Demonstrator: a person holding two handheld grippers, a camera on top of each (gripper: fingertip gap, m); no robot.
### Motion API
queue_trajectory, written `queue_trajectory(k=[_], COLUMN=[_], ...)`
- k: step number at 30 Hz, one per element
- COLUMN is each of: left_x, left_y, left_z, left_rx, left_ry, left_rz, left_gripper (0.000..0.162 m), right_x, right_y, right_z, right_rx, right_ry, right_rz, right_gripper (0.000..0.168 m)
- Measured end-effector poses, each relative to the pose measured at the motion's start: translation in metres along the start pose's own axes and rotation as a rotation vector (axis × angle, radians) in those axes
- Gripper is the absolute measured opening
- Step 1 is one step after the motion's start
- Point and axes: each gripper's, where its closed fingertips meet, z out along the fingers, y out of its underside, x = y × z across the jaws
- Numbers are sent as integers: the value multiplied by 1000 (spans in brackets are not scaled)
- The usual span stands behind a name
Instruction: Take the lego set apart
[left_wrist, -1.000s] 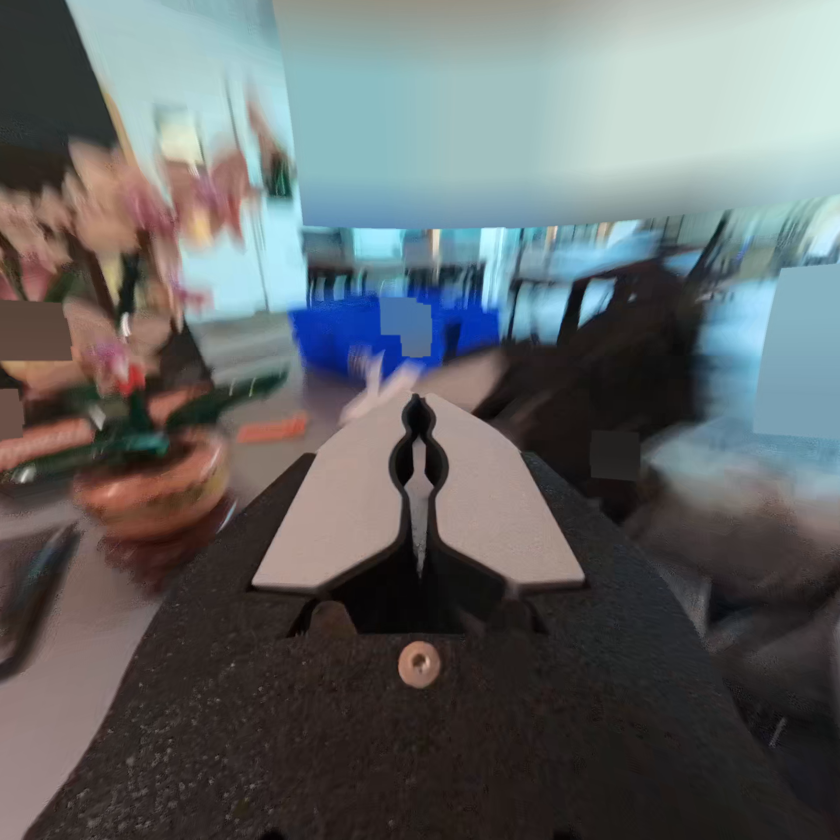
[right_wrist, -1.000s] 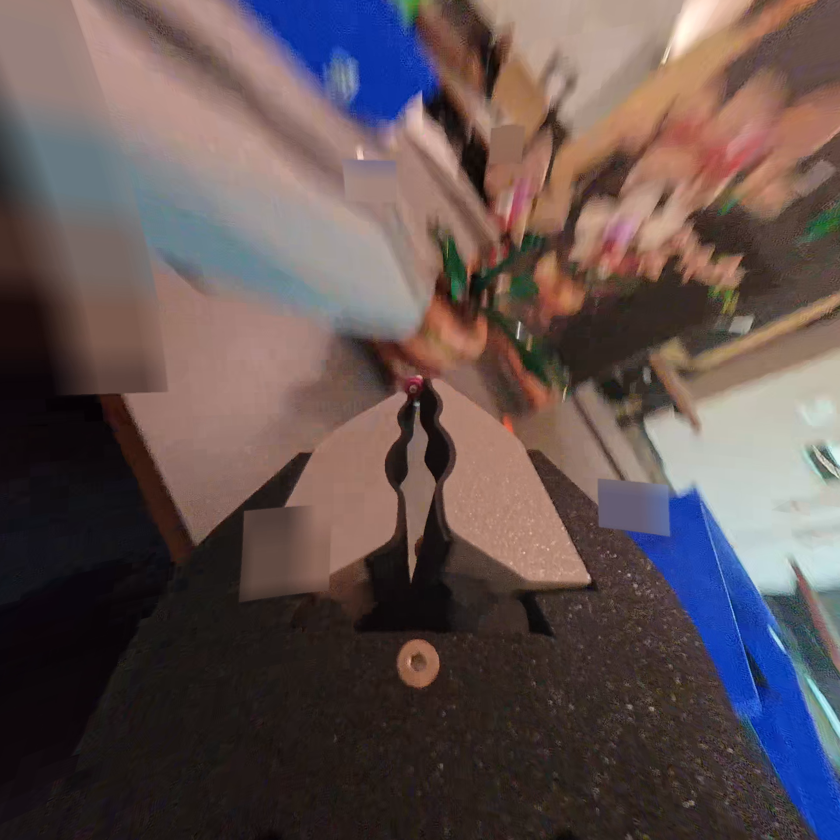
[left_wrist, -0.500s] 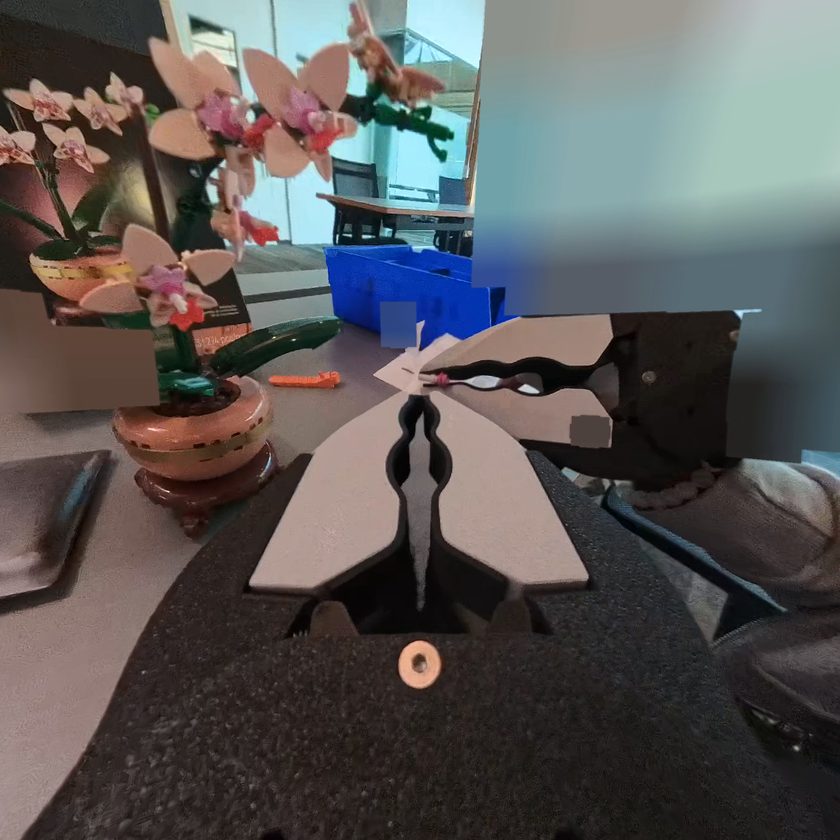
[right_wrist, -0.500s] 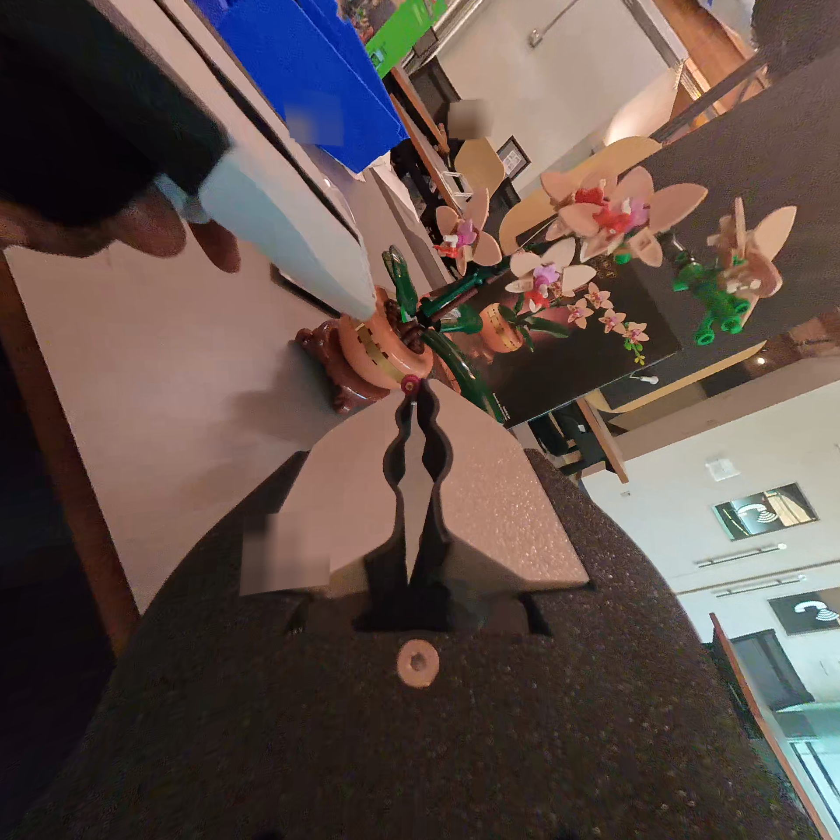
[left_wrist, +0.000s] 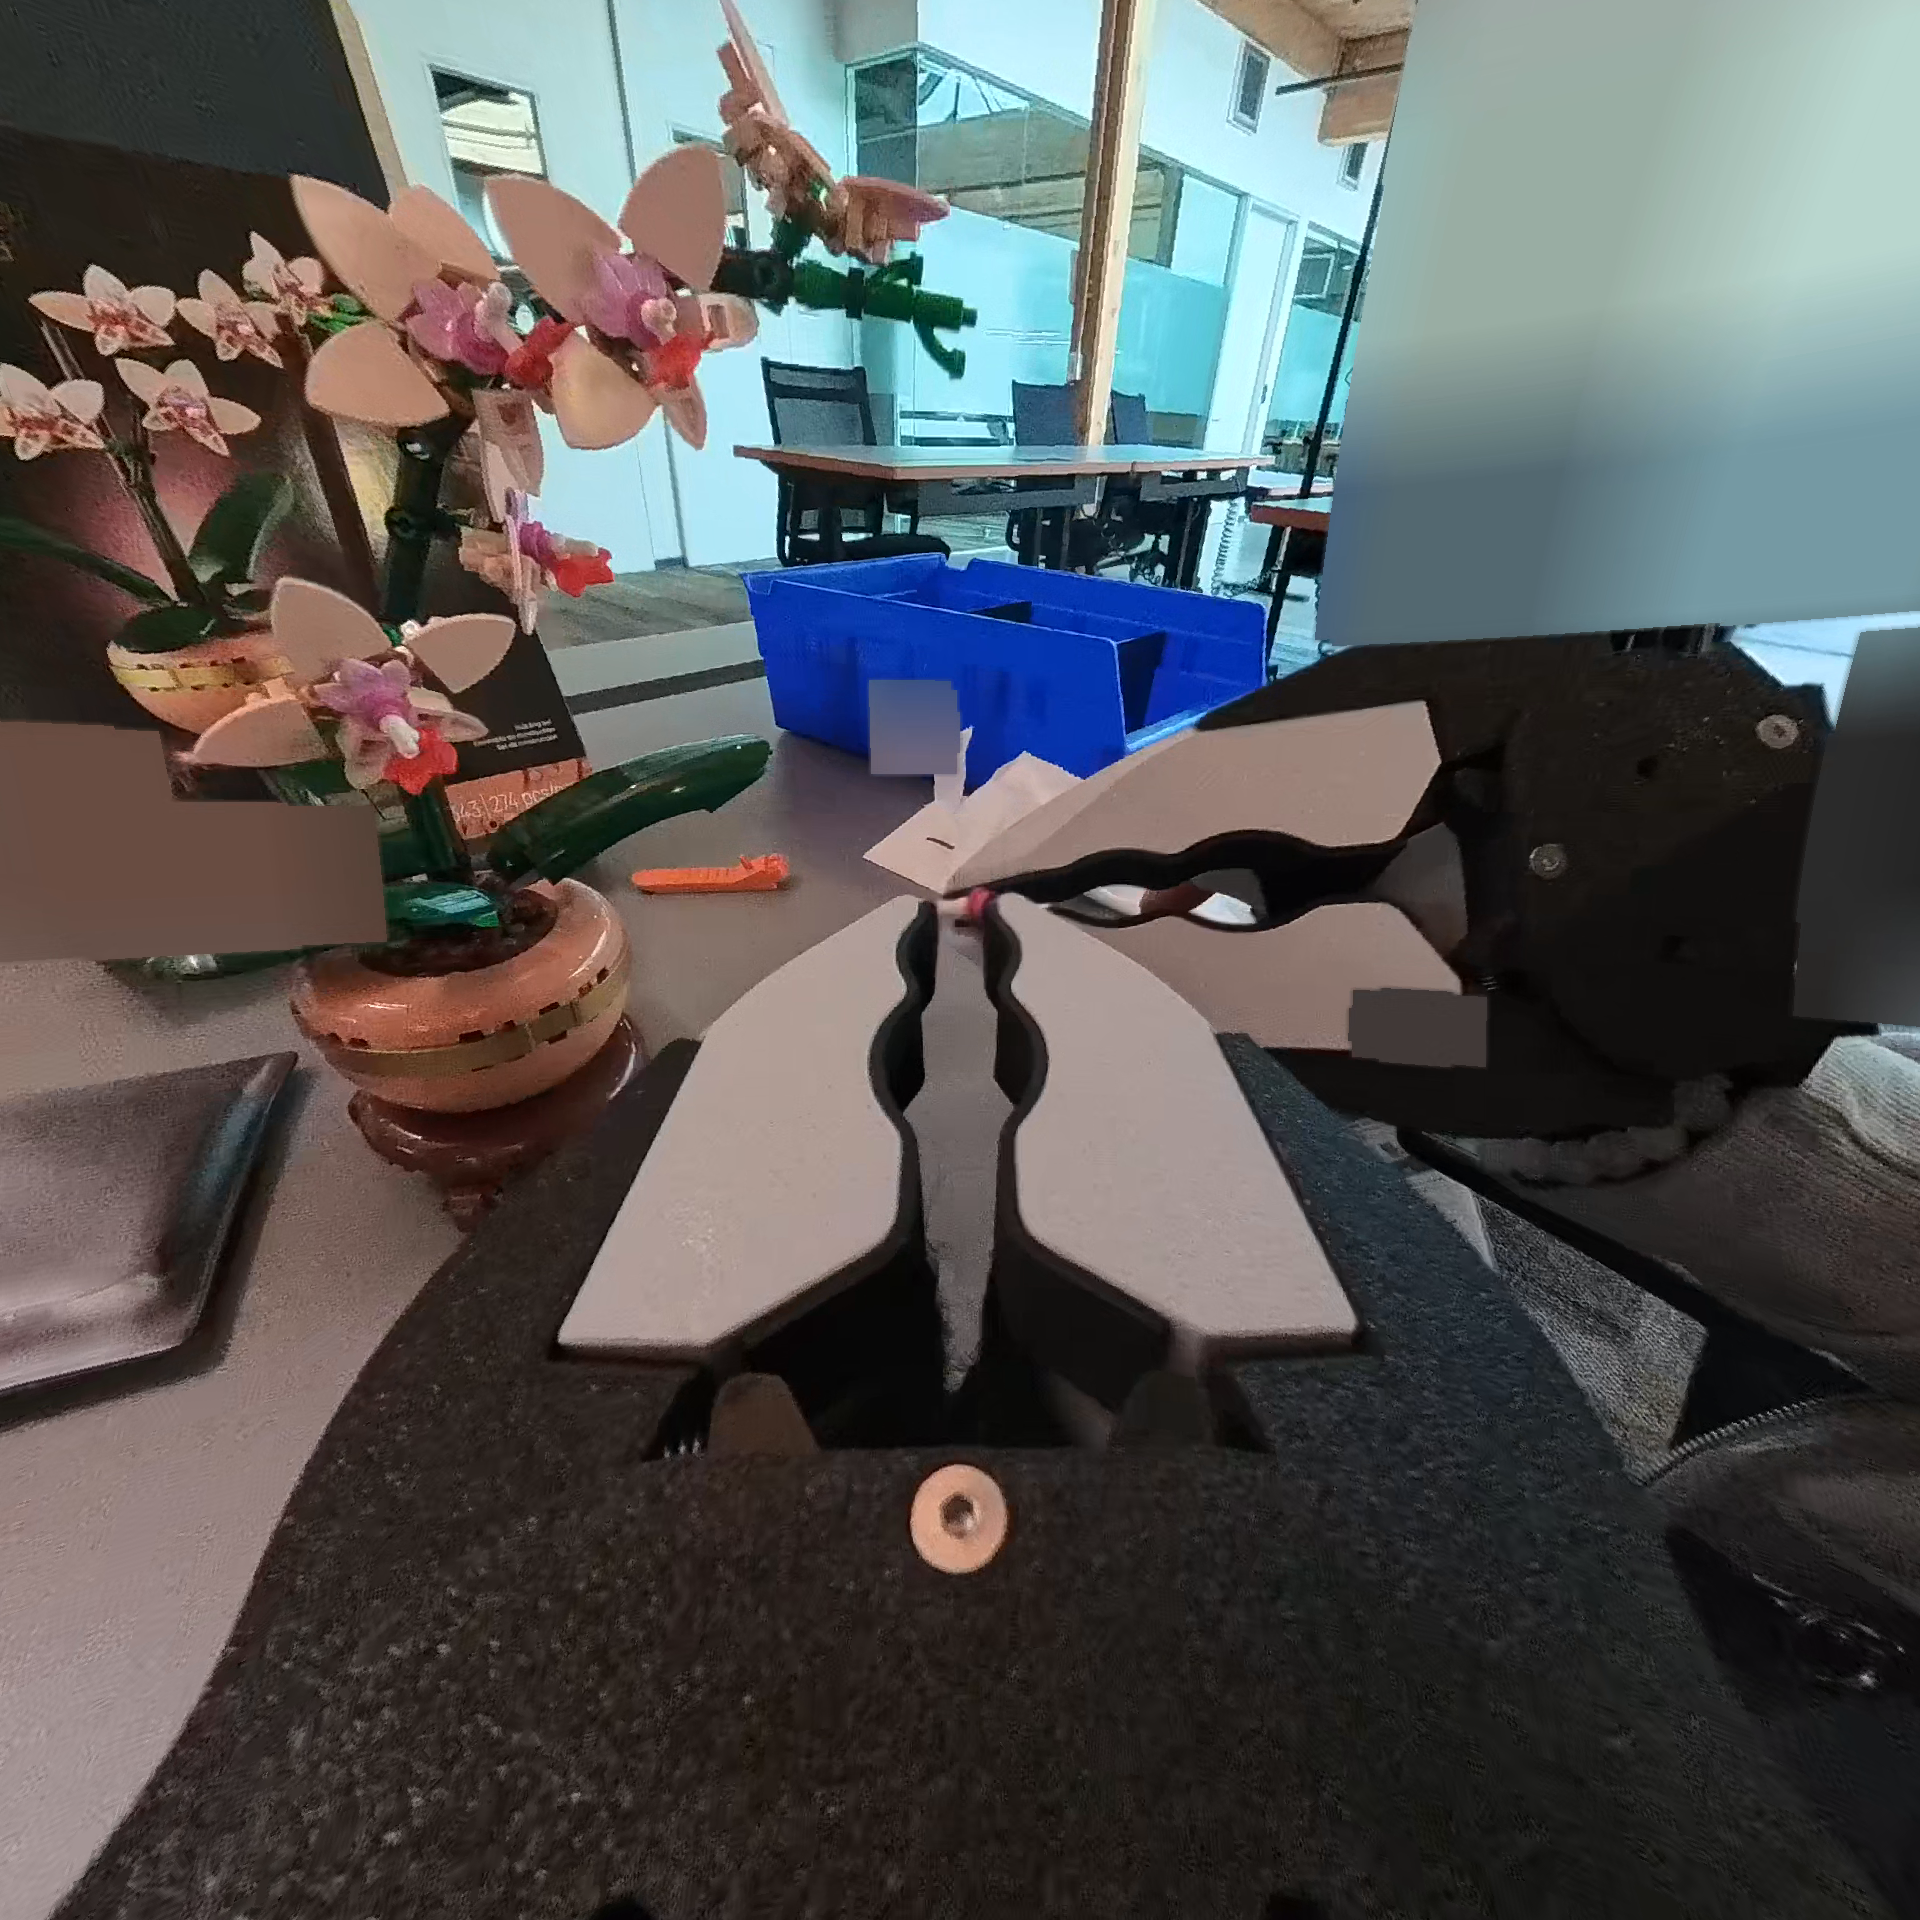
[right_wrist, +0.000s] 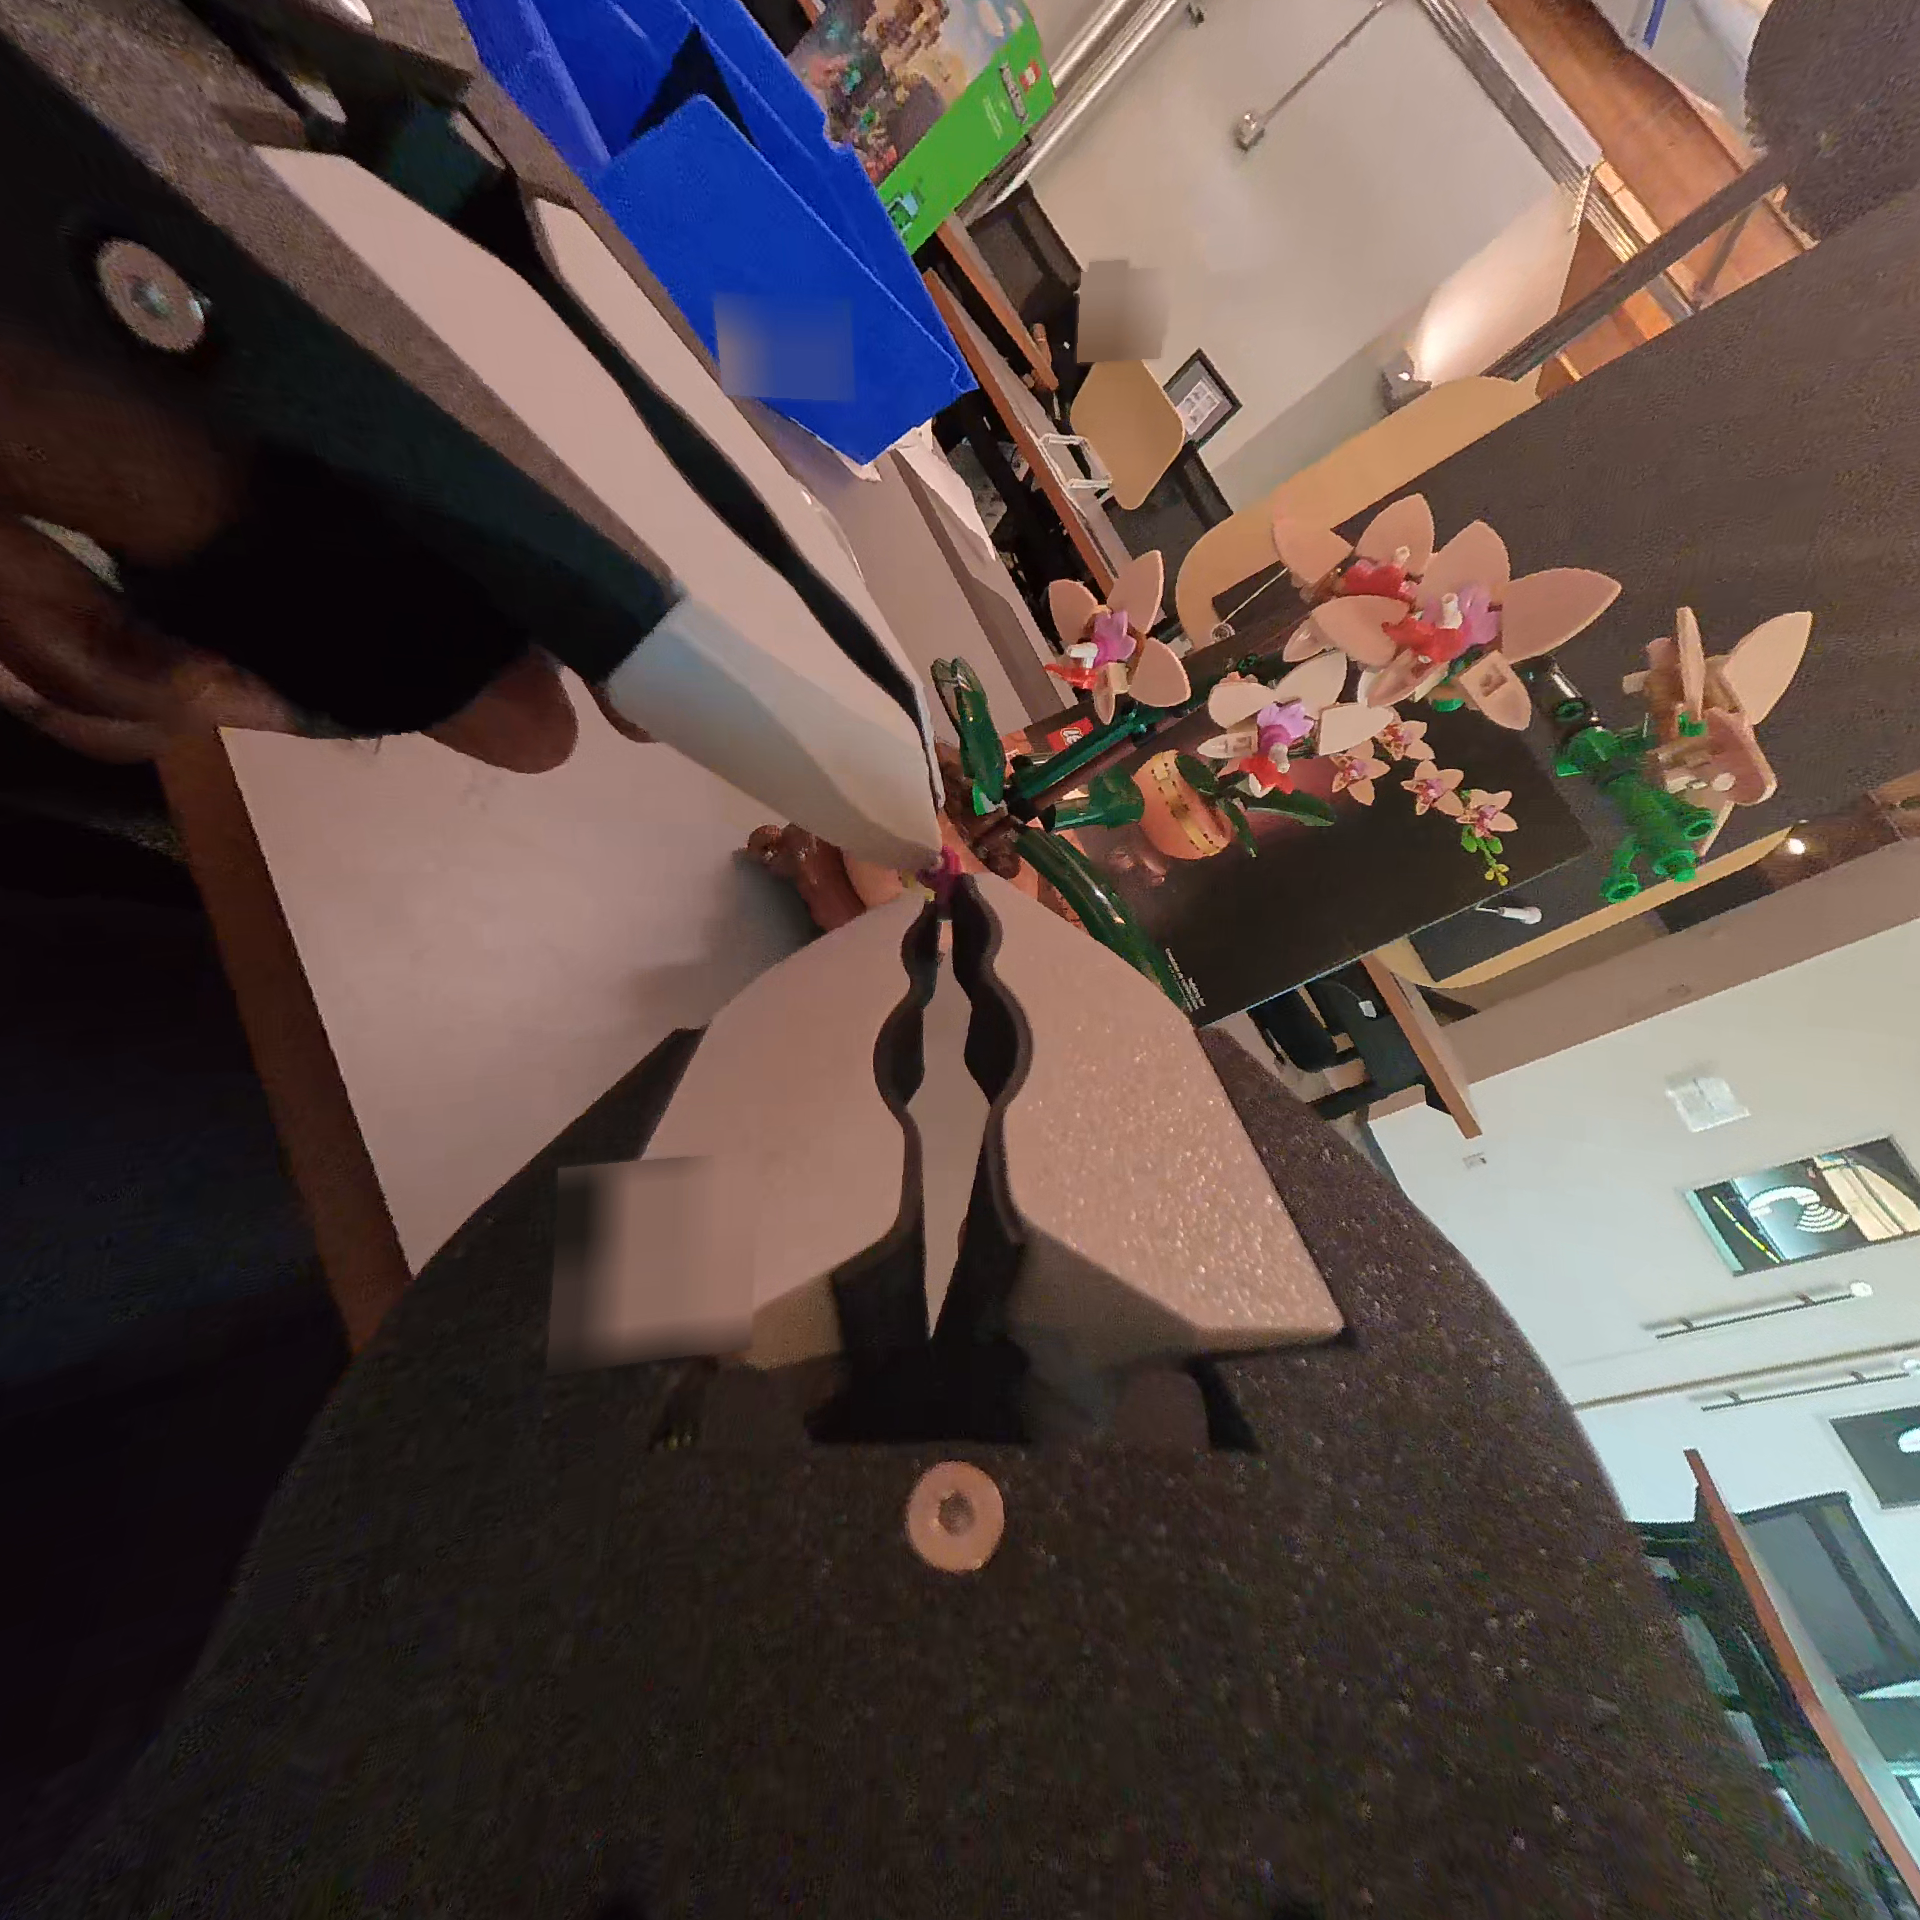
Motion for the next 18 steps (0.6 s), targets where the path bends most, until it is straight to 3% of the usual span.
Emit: queue_trajectory(k=[18], left_x=[-2], left_y=[8], left_z=[-3], left_rx=[-93], left_ry=[16], left_rz=[-8], left_gripper=[13], right_x=[-10], right_y=[-2], right_z=[-2], right_rx=[-22], right_ry=[-37], right_rz=[-73], right_gripper=[2])
